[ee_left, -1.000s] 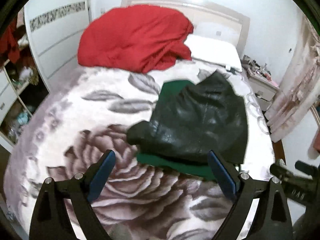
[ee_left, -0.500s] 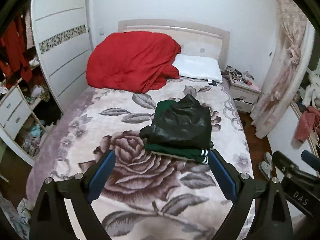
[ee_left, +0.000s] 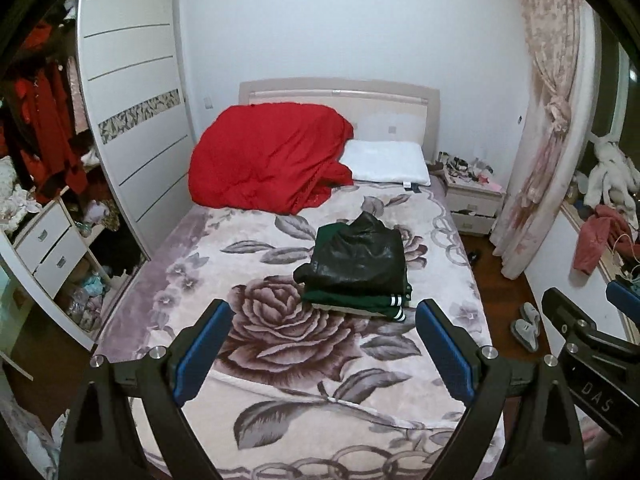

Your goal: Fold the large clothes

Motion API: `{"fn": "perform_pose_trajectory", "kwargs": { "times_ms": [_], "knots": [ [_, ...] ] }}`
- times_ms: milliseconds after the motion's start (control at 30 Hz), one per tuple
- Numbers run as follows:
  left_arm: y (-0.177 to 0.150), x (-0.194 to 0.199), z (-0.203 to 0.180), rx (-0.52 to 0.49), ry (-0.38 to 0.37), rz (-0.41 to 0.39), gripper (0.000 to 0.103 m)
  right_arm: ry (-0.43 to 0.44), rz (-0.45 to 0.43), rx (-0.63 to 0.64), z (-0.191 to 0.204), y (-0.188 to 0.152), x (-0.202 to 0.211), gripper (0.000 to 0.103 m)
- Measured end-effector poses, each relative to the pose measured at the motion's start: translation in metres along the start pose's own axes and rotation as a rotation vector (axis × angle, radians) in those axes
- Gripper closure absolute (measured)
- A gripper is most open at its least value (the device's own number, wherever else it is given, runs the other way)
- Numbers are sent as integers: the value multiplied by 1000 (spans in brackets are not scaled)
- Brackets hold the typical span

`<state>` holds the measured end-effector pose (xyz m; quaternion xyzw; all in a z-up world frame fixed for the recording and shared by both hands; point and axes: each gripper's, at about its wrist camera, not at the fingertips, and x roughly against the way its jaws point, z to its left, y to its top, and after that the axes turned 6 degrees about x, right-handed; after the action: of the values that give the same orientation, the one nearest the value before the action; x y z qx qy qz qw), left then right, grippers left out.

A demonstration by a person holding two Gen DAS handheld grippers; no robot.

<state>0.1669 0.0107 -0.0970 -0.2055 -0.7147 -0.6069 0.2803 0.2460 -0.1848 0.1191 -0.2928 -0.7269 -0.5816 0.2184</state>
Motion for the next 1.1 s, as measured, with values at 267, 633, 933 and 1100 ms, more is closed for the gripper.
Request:
{"fn": "perform_pose_trajectory", "kwargs": {
  "times_ms": [267, 633, 933, 1100],
  "knots": [
    [-7, 43, 6, 1, 7, -63, 9, -3, -69, -4, -8, -10, 61, 11],
    [-22, 63, 13, 22, 7, -97, 9, 0, -106, 3, -9, -22, 101, 7],
    [-26, 70, 16, 14, 12, -120, 7, 22, -105, 8, -1, -19, 105, 4],
    [-26, 74, 19, 21, 13, -130, 7, 26, -105, 6, 0, -17, 105, 3]
  ]
}}
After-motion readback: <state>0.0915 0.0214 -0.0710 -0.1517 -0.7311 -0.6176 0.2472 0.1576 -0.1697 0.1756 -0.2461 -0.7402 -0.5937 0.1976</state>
